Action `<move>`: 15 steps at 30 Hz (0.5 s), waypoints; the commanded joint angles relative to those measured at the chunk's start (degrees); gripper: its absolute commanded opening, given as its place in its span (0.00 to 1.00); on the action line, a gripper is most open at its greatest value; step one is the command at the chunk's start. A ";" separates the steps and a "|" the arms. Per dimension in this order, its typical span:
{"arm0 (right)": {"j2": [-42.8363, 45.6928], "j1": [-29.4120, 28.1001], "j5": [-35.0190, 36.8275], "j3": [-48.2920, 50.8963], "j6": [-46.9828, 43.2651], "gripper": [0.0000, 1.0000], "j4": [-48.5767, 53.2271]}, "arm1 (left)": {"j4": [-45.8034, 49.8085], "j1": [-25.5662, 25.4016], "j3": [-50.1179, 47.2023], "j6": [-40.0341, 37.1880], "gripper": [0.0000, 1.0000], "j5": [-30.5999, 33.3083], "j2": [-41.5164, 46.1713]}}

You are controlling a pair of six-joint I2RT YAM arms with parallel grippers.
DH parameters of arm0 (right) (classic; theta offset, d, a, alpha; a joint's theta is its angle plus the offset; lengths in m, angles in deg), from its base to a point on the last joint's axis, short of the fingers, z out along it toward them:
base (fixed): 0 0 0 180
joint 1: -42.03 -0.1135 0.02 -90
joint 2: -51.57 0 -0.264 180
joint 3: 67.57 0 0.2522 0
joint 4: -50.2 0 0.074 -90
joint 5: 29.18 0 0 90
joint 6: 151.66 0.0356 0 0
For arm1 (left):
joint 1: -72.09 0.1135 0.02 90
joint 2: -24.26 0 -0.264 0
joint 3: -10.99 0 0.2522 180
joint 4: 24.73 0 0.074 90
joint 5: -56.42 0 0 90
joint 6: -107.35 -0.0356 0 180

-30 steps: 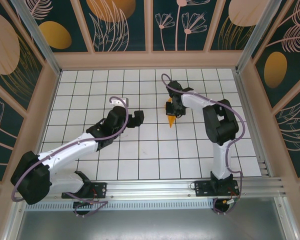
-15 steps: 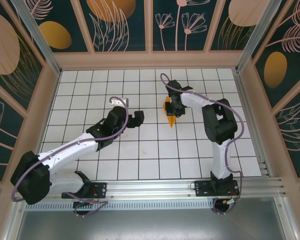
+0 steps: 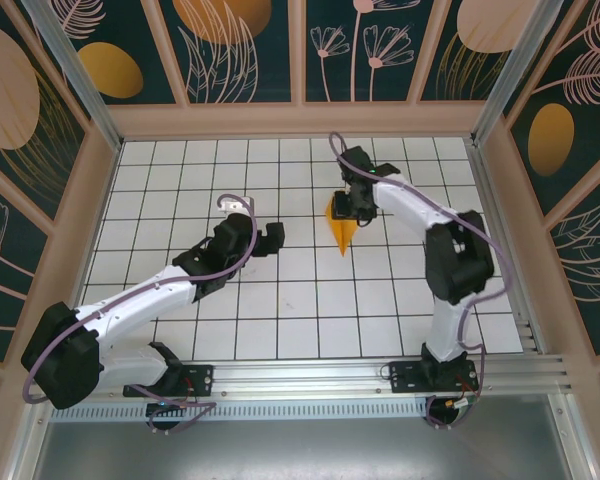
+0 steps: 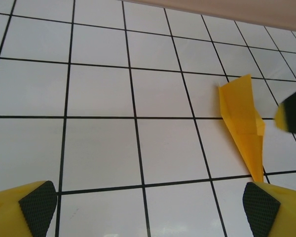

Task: Fold a paper plane with a square sheet of paper (fold left side to right side)
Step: Reset both arms

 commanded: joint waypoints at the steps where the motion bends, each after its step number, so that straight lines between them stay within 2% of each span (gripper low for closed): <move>1: 12.47 1.39 5.79 6.14 0.07 0.56 -5.29 | 1.01 1.04 1.65 -2.08 0.98 4.24 2.63; 4: 22.79 4.68 8.67 16.16 -0.89 0.61 -13.34 | -1.05 3.61 -0.25 -3.54 0.99 6.33 6.70; 6: 29.59 8.38 8.98 23.49 -1.41 0.69 -18.76 | -3.68 5.84 -2.80 -6.28 0.98 8.72 10.55; 8: 36.06 12.45 8.57 30.04 -1.45 0.78 -23.91 | -8.54 6.81 -6.42 -9.65 0.98 14.47 14.49; 11: 43.02 18.75 8.51 40.05 -1.69 0.98 -32.59 | -19.42 7.72 -13.75 -15.08 0.98 26.46 20.00; 13: 45.57 22.27 8.29 46.24 -3.58 0.99 -39.13 | -27.72 8.72 -18.55 -20.63 0.99 32.00 22.49; 15: 46.73 24.44 9.58 51.78 -4.95 0.99 -45.97 | -32.38 9.92 -21.81 -24.92 0.99 34.17 23.34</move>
